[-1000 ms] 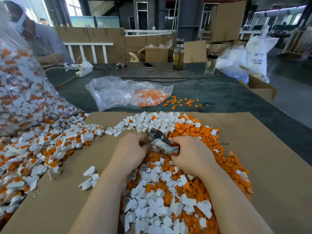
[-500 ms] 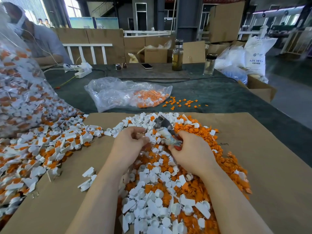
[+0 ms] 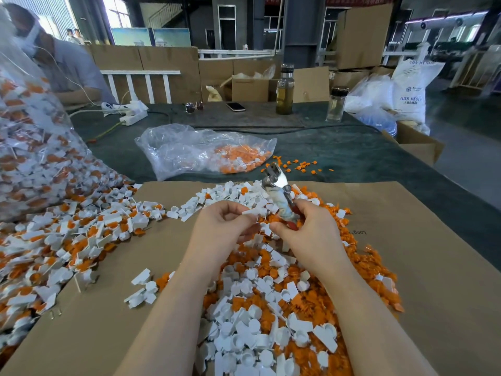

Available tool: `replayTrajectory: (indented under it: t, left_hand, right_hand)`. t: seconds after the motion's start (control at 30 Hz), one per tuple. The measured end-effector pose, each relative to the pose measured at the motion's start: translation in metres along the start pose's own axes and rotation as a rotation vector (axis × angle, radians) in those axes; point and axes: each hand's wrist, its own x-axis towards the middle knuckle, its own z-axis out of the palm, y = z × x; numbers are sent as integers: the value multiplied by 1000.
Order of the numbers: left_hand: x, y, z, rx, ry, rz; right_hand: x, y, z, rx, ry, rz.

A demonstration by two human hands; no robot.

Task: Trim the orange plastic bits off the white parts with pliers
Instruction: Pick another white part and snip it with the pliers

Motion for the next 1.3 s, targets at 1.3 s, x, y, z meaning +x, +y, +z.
replayTrajectory:
  t: [1.3]
  left_hand:
    - [-12,6,26,92,224,169]
  right_hand:
    - [-7,-11,2,75,209,-104]
